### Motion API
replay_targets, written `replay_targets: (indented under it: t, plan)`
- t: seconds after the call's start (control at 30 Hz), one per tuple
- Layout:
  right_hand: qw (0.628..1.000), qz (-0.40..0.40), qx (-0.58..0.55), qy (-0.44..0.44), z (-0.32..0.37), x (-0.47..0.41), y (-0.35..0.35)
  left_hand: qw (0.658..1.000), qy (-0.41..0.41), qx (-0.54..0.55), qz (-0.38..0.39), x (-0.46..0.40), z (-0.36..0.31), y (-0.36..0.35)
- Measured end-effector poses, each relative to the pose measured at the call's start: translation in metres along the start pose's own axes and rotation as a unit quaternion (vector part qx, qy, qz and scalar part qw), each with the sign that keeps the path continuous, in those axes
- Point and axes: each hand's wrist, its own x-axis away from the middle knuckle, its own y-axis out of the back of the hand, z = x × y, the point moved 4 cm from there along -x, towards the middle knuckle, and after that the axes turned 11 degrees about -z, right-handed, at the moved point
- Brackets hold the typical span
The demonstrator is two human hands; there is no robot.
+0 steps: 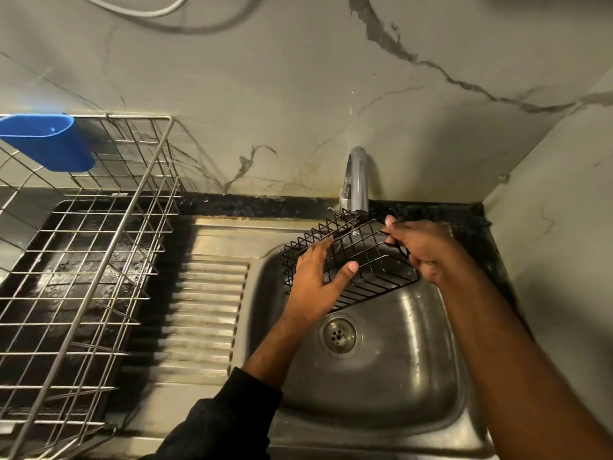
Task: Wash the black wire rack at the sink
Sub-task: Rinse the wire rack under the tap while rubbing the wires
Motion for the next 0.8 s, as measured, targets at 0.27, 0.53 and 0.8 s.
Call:
replay_targets:
  t: [0.27, 0.53, 0.8]
  plan:
    - [0.999, 0.007, 0.031, 0.013, 0.003, -0.01, -0.006, 0.997, -0.058, -0.049, -0.014, -0.005, -0.004, -0.008]
    - [0.999, 0.024, -0.022, 0.009, -0.013, -0.01, -0.019, 0.978, -0.096, -0.174, -0.059, -0.014, -0.019, -0.007]
    - [0.998, 0.028, -0.015, 0.048, -0.007, -0.004, -0.016, 0.985, -0.086, -0.111, -0.104, -0.007, -0.015, -0.001]
